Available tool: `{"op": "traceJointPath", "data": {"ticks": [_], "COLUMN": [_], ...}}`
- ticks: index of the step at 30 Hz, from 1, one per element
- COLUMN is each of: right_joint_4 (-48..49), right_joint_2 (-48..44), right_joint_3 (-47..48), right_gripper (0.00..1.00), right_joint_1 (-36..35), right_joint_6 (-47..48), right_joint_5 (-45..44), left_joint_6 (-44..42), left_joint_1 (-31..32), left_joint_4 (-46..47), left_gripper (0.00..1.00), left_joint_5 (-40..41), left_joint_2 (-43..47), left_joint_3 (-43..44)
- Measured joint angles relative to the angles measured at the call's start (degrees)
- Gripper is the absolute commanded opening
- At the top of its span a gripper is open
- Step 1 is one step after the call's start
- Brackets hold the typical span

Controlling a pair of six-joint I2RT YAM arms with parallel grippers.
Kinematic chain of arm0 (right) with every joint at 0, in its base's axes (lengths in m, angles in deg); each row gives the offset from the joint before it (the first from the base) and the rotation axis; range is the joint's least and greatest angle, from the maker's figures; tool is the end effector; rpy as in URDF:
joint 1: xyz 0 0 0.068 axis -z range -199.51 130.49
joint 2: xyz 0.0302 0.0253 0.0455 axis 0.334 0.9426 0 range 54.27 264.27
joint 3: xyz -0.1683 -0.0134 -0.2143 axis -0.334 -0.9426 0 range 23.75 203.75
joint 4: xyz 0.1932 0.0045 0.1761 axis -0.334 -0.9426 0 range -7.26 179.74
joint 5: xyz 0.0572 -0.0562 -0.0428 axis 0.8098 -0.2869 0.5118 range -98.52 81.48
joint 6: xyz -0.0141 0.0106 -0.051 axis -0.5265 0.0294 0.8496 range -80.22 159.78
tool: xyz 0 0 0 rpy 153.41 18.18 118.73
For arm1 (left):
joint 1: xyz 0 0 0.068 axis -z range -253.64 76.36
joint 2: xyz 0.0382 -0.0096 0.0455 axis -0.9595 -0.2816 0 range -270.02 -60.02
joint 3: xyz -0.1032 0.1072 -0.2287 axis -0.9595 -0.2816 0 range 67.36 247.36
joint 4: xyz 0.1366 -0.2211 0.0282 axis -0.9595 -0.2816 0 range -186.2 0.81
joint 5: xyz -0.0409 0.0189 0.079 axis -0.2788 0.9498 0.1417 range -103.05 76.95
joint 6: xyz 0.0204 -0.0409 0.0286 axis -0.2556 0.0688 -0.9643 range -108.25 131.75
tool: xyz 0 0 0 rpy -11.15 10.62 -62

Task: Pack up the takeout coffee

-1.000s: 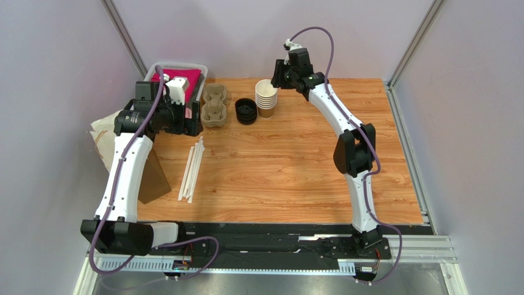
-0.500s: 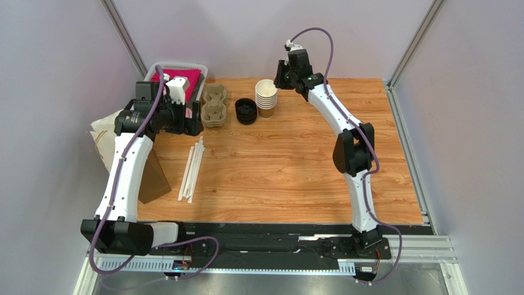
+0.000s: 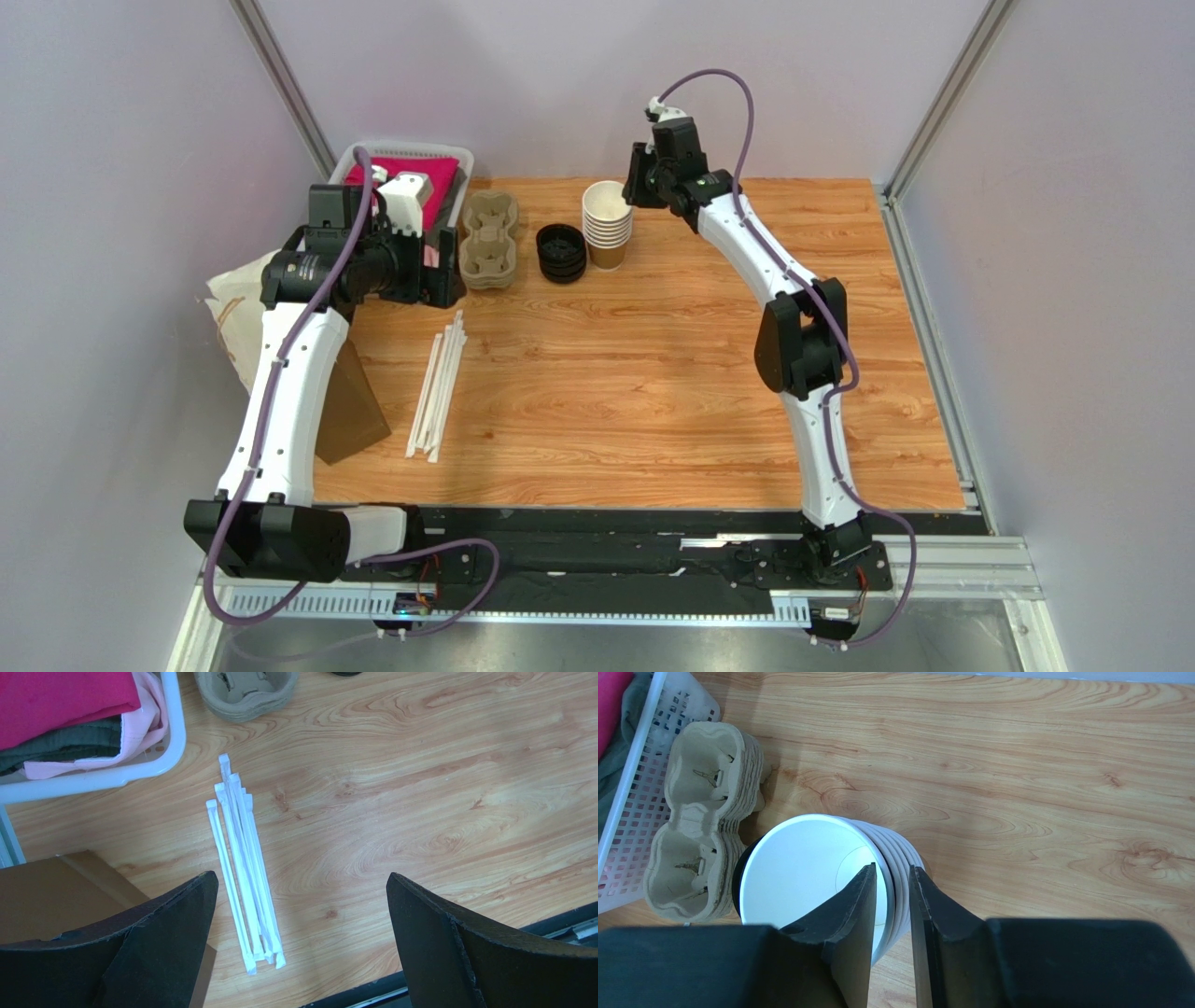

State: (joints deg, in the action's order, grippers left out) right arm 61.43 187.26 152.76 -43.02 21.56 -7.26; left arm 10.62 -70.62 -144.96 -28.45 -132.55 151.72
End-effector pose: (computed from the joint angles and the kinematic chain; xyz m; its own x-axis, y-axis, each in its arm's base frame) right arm 0.4960 0.2166 0.2909 -0.5952 0.0819 -0.7994 -0.2419 0.9304 0.2754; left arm 0.2454 -0.0224 0.3992 -0.6880 0.0554 -0.7236 0.2554 0.9518 -0.1700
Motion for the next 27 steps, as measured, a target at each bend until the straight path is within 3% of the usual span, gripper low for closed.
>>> {"op": "traceJointPath", "data": {"ticks": [3,5,8,9,12,27], "right_joint_4": [-0.1,-0.1,-0.2,-0.3,-0.3,-0.3], "right_joint_2": [0.4,0.5,0.5,0.5,0.5,0.5], "right_joint_3": [0.0,0.0,0.0,0.0,0.0,0.5], "right_gripper": [0.11,0.10,0.13,0.21,0.27,0.25], "right_joint_1": [0.0,0.0,0.0,0.0,0.0,0.0], "right_joint_6": [-0.2,-0.3,-0.3,-0.3,-0.6,-0.7], "right_joint_5": [0.0,-0.2,-0.4,-0.4,-0.3,-0.3], "left_joint_6": [0.0,0.0,0.2,0.4,0.9,1.6], "left_joint_1": [0.0,0.0,0.0,0.0,0.0,0.0], "left_joint_4": [0.3,0.4,0.6,0.7,0.9,1.6], "left_gripper": [0.99,0.99,0.99,0.99,0.99,0.99], "left_joint_5": [-0.5,-0.8,-1.3,-1.5,-1.7,-2.3], "left_joint_2": [0.0,0.0,0.0,0.0,0.0,0.0], "left_joint_3": [0.0,0.0,0.0,0.0,0.0,0.0]}}
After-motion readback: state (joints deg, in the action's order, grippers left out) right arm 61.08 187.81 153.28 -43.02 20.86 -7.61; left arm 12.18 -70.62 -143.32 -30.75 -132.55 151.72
